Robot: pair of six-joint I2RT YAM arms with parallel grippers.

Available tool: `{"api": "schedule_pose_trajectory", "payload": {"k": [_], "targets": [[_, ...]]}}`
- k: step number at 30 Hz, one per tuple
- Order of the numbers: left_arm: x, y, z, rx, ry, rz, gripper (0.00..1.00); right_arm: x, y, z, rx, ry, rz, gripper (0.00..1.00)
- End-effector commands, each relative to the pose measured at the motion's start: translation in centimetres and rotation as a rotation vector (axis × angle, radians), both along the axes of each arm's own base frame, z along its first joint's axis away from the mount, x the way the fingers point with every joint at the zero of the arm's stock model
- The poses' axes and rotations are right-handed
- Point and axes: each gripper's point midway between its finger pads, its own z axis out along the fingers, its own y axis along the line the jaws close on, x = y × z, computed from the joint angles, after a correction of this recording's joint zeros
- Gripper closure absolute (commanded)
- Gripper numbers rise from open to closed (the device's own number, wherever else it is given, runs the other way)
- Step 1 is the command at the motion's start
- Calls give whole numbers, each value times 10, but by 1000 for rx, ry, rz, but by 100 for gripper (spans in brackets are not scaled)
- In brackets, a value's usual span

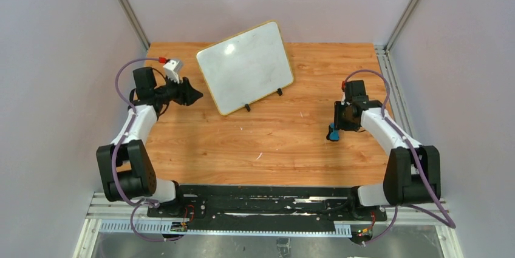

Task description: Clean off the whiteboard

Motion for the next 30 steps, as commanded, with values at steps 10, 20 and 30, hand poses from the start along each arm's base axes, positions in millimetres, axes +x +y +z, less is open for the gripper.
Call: {"api": "schedule_pose_trajectory", "payload": {"k": [10, 20, 30], "targets": [[-7, 83, -16, 150, -140, 563, 38, 5, -37, 44, -129, -301, -179, 58], [-6, 119, -33, 95, -186, 839, 32, 11, -40, 47, -268, -493, -127, 59], [-4, 96, -24, 126, -272, 782, 31, 8, -43, 52, -292, -613, -113, 59]]}}
